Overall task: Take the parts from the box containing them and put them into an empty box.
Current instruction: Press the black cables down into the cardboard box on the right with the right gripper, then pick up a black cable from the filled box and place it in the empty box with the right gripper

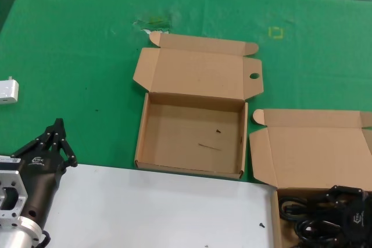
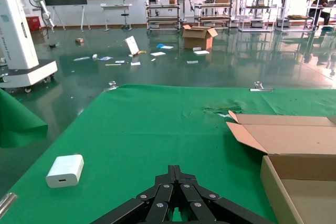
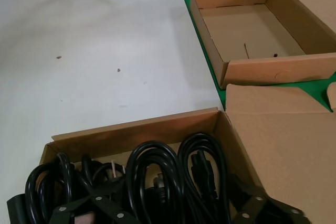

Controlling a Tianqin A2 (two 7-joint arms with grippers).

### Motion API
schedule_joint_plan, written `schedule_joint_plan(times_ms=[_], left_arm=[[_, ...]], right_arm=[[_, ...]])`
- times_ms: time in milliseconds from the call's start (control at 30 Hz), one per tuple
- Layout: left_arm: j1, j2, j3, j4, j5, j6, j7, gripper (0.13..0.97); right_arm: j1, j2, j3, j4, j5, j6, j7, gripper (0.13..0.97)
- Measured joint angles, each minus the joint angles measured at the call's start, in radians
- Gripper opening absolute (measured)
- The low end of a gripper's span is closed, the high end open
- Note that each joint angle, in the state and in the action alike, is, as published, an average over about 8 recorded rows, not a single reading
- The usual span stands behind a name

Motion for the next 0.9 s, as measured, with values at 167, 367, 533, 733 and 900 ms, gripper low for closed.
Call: schedule_joint_plan(times_ms=[167,367,533,733,900], left_arm=[[0.000,0.000,0.000,0.000,0.000,0.000,0.000,0.139],[0.000,0.000,0.000,0.000,0.000,0.000,0.000,0.139],[0.000,0.000,0.000,0.000,0.000,0.000,0.000,0.139],[0.000,0.000,0.000,0.000,0.000,0.000,0.000,0.139],[0.000,0.000,0.000,0.000,0.000,0.000,0.000,0.139]], right_arm=[[0.001,-0.003,-0.001,0.000,-0.001,0.001,0.000,0.607],[0.001,-0.003,0.000,0.002,-0.001,0.003,0.003,0.557],[-0.001,-0.001,0.002,0.005,0.001,0.004,0.004,0.430],[-0.002,0.002,0.006,0.009,0.004,0.005,0.005,0.343],[-0.004,0.006,0.012,0.013,0.010,0.005,0.005,0.315]])
